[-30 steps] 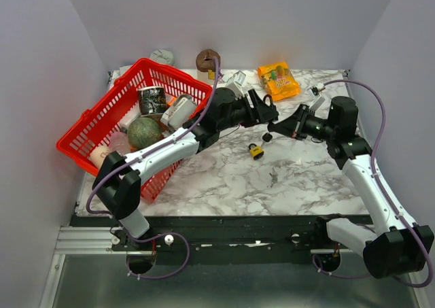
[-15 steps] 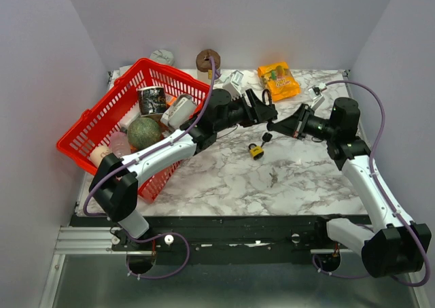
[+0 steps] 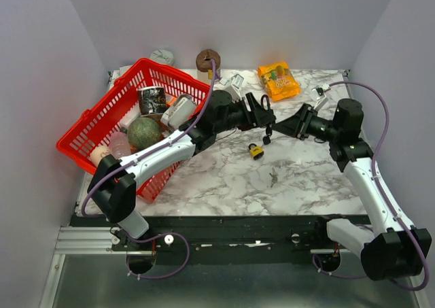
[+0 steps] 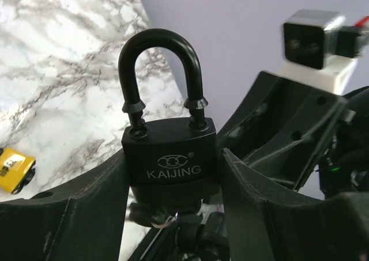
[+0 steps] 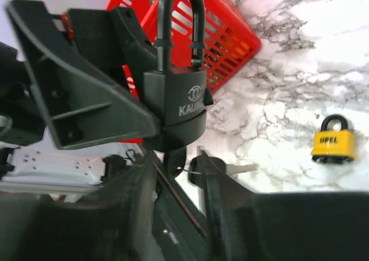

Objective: Unlock with the key

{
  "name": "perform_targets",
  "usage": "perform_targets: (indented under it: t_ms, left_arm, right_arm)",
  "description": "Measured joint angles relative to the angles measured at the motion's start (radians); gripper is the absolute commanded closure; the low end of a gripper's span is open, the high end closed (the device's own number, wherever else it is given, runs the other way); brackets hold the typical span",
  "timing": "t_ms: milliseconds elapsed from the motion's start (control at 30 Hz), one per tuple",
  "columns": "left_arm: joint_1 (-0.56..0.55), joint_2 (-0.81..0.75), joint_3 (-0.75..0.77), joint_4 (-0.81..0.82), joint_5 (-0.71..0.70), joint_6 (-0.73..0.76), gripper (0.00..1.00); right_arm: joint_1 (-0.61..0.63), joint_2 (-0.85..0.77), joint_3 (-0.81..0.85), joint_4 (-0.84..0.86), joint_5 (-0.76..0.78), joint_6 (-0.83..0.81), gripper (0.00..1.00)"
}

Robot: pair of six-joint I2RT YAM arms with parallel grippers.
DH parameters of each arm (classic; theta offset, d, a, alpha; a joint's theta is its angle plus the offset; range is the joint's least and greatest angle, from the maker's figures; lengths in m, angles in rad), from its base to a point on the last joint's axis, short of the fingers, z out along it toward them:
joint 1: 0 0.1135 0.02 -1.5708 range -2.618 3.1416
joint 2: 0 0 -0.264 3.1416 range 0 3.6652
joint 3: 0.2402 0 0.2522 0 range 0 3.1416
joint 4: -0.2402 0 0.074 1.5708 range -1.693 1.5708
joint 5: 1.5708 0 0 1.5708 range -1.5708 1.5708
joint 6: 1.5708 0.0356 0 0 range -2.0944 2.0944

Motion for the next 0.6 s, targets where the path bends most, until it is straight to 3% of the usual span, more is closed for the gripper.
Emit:
perform_targets:
  t_ms: [33, 233, 367, 600]
  left_arm:
    - [0.000, 0.000, 0.000, -0.018, 0.004, 0.000, 1.00]
    - [0.023, -0.002, -0.004, -0.106, 0.046, 0.023, 1.00]
    - [0.041, -0.002, -0.011, -0.117, 0.118, 0.061, 1.00]
    - [0.068, -0.077, -0.111, -0.081, 0.378, 0.158, 1.00]
  right_arm:
    - [-0.007, -0.014, -0.004, -0.007, 0.001, -0.009, 0.36]
    - [-0.045, -0.126, -0.027, -0.021, -0.010, -0.056, 0.28]
    - [-0.052, -0.125, 0.010, -0.048, -0.038, -0.089, 0.09]
    - [-0.052, 0.011, 0.193, -0.102, -0.159, -0.177, 0.08]
